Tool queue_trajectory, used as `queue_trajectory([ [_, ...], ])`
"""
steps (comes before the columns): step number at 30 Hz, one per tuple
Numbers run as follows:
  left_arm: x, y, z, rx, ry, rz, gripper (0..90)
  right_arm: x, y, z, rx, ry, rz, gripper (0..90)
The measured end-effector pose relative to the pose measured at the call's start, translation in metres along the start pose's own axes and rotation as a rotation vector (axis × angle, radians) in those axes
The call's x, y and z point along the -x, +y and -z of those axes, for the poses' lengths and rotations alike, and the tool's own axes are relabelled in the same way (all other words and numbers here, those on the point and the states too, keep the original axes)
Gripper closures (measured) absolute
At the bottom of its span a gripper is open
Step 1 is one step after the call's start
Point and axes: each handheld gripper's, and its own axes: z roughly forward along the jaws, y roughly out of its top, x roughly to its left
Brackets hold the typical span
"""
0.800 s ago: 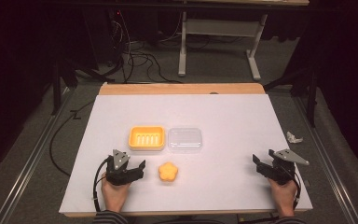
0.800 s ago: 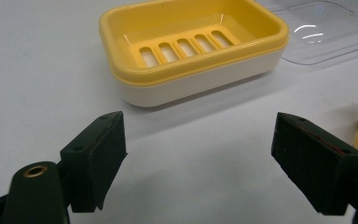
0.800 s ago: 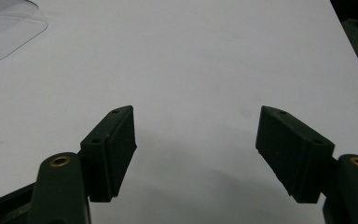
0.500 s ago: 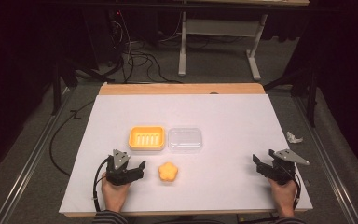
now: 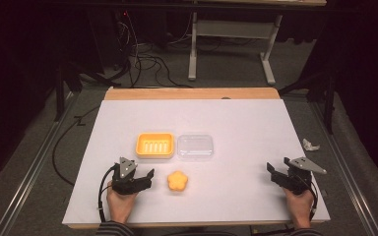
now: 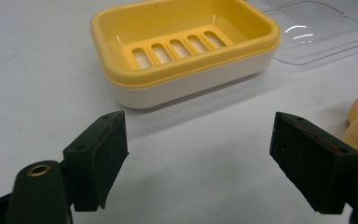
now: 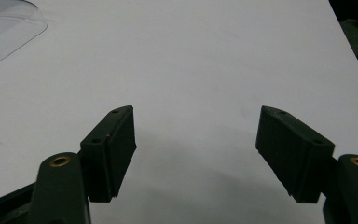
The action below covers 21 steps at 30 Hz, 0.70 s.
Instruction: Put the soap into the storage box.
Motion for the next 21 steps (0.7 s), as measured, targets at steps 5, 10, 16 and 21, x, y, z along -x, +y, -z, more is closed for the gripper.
queue_trajectory([
  [5, 0.001, 0.0, 0.0, -0.002, -0.016, 0.003, 19.5, 0.0, 0.0, 0.0, 0.0, -0.001, 0.004, 28.8],
  [10, 0.003, 0.001, 0.0, -0.006, -0.031, 0.011, 19.7, 0.0, 0.0, 0.0, 0.001, 0.0, 0.0, 28.8],
  [16, 0.005, 0.002, 0.003, -0.002, -0.049, 0.021, 19.7, 0.001, 0.0, 0.0, 0.003, -0.001, 0.004, 28.7],
  [21, 0.01, 0.006, 0.006, 0.009, -0.075, 0.027, 19.6, 0.0, 0.0, 0.0, 0.003, -0.002, -0.002, 28.6],
])
